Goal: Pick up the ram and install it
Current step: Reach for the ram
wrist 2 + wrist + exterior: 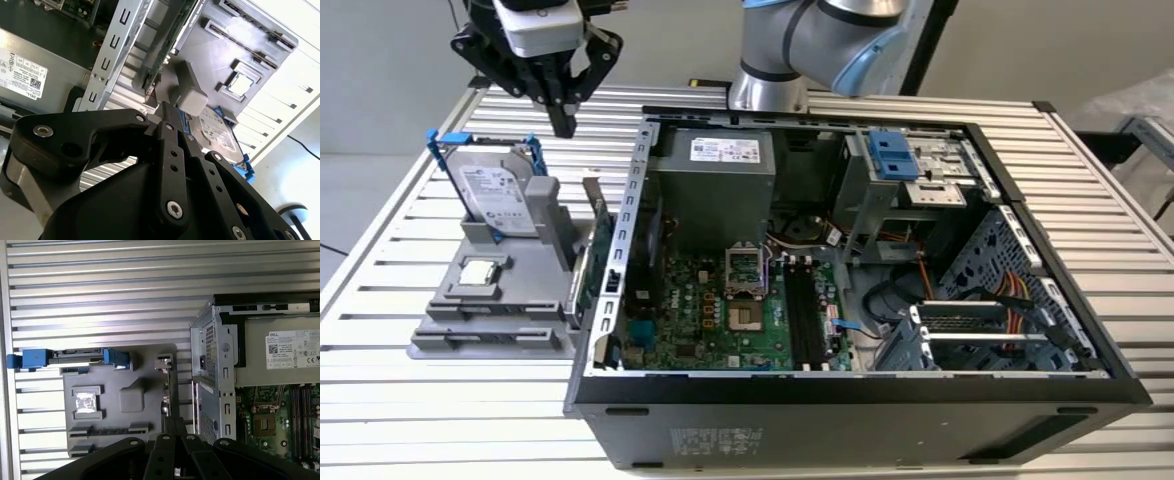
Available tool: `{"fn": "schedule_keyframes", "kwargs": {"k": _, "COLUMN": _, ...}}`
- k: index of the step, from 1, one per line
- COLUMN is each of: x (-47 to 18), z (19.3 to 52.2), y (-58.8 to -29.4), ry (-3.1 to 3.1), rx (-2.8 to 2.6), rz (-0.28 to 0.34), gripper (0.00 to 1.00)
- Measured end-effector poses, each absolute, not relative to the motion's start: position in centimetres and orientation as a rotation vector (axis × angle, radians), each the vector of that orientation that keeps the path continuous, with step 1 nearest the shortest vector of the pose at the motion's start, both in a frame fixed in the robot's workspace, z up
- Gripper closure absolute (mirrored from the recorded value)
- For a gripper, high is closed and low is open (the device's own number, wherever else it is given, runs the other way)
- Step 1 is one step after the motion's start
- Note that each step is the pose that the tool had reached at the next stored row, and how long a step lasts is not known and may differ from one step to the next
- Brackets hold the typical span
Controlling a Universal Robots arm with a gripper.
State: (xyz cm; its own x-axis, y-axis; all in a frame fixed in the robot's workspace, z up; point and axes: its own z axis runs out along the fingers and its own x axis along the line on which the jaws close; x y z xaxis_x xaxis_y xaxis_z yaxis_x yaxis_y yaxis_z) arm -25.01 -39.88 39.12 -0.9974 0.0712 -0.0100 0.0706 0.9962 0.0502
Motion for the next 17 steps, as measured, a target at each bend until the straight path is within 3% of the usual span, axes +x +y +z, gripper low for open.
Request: {"fn": "schedule_keyframes", "kwargs": {"k": 17, "x": -26.9, "z": 39.1, "y": -39.9, "ry": 3.131, "rx": 0.111, "rz": 0.078, "gripper": 1.0}}
